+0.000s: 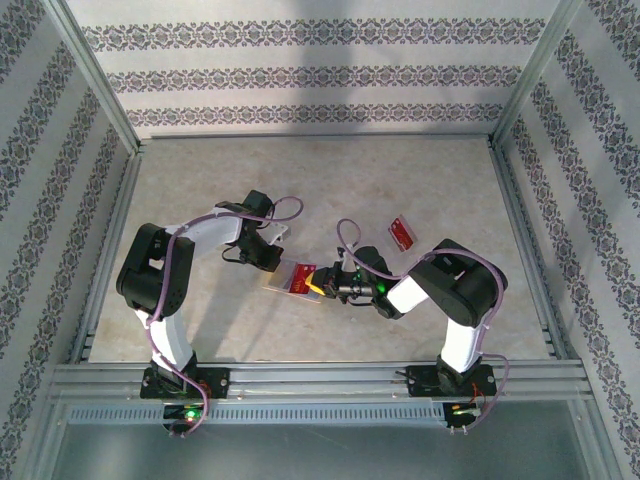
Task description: Put the credit cards into the card holder
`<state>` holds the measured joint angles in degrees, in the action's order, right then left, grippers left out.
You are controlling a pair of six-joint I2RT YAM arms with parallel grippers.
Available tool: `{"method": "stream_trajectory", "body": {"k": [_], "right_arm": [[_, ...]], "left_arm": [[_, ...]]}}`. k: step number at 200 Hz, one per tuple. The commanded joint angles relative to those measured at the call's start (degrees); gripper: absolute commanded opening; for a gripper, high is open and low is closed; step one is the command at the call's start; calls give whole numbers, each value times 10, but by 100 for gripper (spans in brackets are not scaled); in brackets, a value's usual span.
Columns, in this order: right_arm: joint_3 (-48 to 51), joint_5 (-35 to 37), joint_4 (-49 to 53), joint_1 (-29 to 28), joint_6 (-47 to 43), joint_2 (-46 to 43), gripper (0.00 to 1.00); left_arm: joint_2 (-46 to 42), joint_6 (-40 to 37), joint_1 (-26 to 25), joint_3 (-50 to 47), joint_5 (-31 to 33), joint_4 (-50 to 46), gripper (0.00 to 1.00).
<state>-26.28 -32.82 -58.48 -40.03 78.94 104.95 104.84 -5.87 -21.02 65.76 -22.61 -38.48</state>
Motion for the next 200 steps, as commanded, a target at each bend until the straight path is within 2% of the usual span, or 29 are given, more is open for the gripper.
{"method": "stream_trajectory", "body": {"k": [1, 44, 138, 200], "right_arm": [[0, -3, -7, -8, -12, 8, 0], [-3, -8, -52, -10, 9, 36, 0], [11, -12, 2, -22, -6, -28, 0], [13, -8, 0, -46, 5, -10, 0]], "left_arm": [[0, -10, -7, -10, 7, -12, 0], [2, -11, -7, -8, 8, -13, 0], [4, -10, -7, -9, 6, -11, 0], [7, -11, -7, -9, 6, -11, 0]]}}
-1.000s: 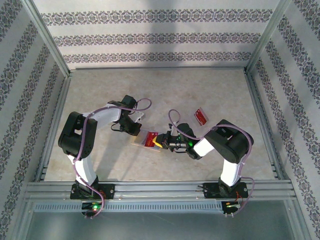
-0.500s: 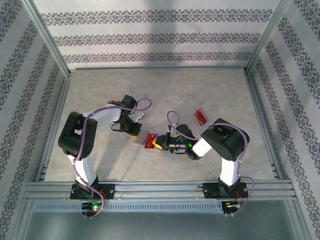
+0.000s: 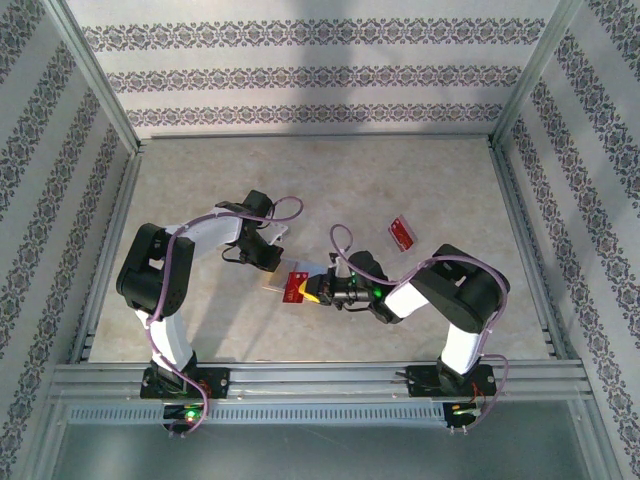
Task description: Put the credit cards into the card holder
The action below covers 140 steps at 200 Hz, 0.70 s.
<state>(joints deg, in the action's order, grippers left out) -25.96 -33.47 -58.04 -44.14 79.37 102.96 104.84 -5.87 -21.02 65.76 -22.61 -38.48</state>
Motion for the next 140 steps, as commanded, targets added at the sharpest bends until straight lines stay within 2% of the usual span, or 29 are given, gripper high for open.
{"method": "stream_trajectory", "body": {"k": [1, 140], "right_arm": [[10, -1, -5, -4, 1, 10, 0], [0, -8, -12, -12, 8, 27, 0]], "left_arm": [[7, -11, -8, -9, 6, -11, 0], [9, -11, -8, -6, 6, -12, 0]]}}
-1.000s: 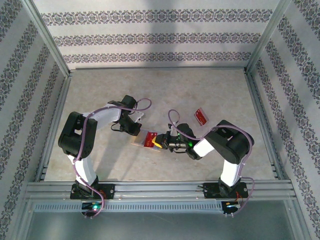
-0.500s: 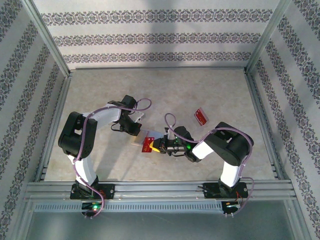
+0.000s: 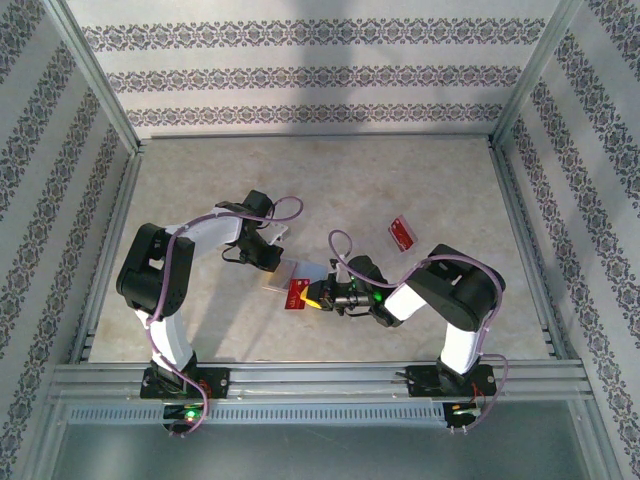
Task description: Put the credit cards into the card holder
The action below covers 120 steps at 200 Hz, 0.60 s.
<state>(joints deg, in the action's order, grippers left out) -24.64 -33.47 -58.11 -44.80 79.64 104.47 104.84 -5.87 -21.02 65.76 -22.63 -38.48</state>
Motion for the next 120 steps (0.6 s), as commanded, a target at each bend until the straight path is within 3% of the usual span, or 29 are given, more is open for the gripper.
{"method": "stream_trajectory", "body": {"k": [1, 120], "right_arm": [[-13, -8, -12, -6, 5, 12, 0], [-21, -5, 16, -4, -6, 9, 0]], "left_arm": [[9, -12, -8, -6, 7, -12, 0], [8, -10, -7, -5, 5, -12, 0]]}}
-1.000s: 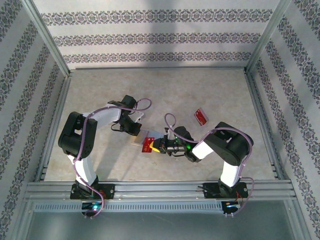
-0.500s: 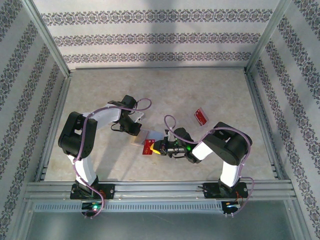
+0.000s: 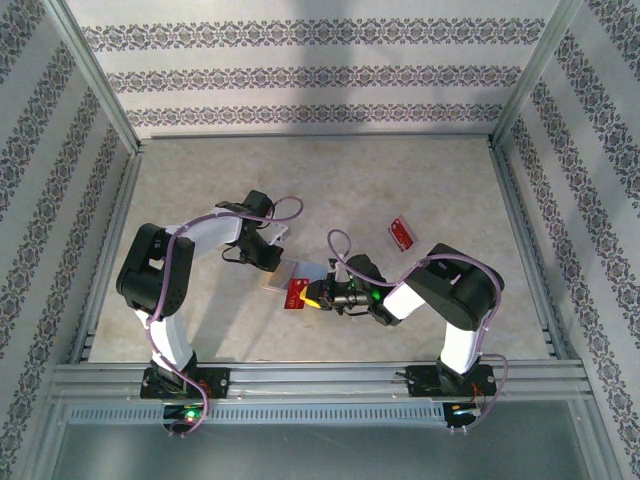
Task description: Put the credit cards into the card holder
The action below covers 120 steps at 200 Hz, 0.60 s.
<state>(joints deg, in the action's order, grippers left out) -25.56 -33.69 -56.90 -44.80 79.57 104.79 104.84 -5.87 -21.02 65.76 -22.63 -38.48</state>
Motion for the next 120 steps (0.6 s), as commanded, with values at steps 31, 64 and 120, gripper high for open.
{"method": "stream_trajectory", "body": {"k": [31, 64, 120], "right_arm": [[-22, -4, -5, -1, -1, 24, 0], [-33, 0, 22, 10, -15, 27, 0], [-38, 15, 42, 31, -40, 33, 0]], "left_arm": [[2, -11, -7, -11, 6, -11, 0], [-2, -11, -8, -11, 6, -11, 0], [-4, -10, -8, -13, 5, -9, 0]]}}
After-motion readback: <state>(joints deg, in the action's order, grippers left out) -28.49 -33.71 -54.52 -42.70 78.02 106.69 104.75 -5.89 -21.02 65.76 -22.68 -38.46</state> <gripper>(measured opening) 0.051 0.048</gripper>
